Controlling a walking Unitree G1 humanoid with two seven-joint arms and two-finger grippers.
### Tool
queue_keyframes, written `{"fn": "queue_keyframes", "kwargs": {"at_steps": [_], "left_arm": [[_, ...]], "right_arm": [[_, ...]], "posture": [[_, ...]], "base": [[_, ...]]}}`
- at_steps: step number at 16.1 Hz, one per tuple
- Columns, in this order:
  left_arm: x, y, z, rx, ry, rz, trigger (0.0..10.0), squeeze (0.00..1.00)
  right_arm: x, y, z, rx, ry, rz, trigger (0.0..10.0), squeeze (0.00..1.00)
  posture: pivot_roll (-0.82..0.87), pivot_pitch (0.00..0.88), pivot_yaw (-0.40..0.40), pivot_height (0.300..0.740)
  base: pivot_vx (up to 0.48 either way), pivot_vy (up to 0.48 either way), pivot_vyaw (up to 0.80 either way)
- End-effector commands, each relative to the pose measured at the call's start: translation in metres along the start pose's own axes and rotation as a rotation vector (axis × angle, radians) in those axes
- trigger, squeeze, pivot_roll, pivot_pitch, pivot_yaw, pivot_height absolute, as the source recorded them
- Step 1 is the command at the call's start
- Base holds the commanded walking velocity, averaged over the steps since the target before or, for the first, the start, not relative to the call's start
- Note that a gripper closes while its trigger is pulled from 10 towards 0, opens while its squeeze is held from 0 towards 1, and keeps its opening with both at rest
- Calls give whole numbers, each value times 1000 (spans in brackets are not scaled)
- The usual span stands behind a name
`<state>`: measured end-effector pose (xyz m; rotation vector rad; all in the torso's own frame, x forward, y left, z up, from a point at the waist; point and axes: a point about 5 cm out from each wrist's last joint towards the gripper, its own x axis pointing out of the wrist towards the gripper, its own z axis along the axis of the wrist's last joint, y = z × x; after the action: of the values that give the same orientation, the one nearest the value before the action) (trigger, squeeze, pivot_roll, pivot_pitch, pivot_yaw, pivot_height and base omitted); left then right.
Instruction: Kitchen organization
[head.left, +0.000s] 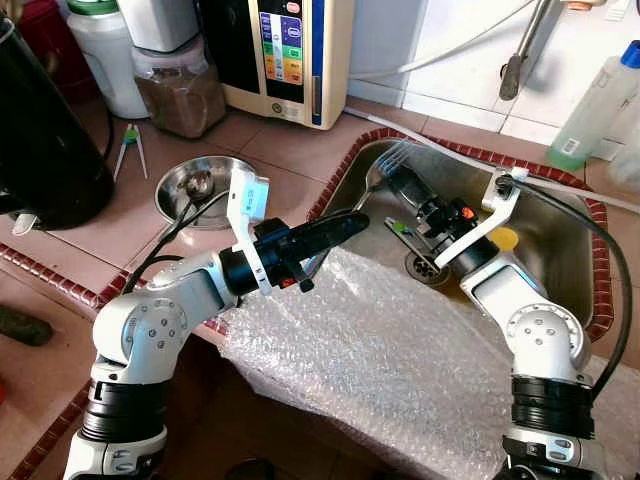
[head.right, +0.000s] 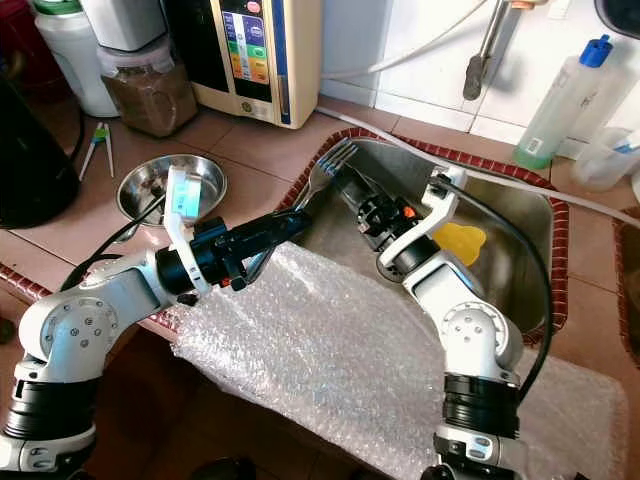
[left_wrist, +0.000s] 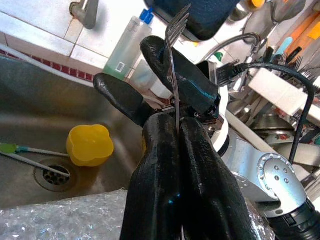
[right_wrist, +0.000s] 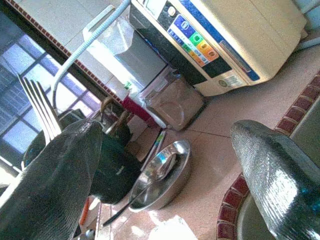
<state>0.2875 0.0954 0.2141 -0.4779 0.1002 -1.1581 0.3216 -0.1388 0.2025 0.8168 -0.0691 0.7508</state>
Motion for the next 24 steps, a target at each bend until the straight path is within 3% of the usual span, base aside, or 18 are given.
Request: {"fn": "queue_keyframes", "kwargs": {"at_steps": [1,3,6,10,14,16,20,24], "left_arm": [[0,-2,0,13,11,6,0,0],[-2,1,4,16,-9,24,0,0],[-7,12,20,23,-86,92,0,0],[-5,19,17,23,-82,143,0,0],[5,11,0,-31,-44,89,0,0],[13,3,-9,-49,-25,46,0,0],[21,-8,-8,-62,-40,-10,0,0],[17,-10,-5,-68,-49,-15,0,0]], "right_arm": [[-1,11,-1,5,21,79,10000,0],[-6,13,-4,-16,63,98,10000,0],[-21,-3,-1,-95,107,14,10000,0],[-28,3,1,-107,138,61,10000,0],[-17,25,1,-4,134,227,10000,0],[-14,31,0,-3,143,256,10000,0],[-12,30,-2,-18,158,251,10000,0],[0,20,10,-87,136,191,10000,0]], "posture": [[20,137,-4,740],[16,136,-3,740],[9,135,1,740],[6,132,4,740],[8,133,-2,740],[2,135,-3,740],[5,143,-3,740],[16,149,-2,740]], "base": [[0,0,0],[0,0,0],[0,0,0],[0,0,0],[0,0,0],[0,0,0],[0,0,0],[0,0,0]]}}
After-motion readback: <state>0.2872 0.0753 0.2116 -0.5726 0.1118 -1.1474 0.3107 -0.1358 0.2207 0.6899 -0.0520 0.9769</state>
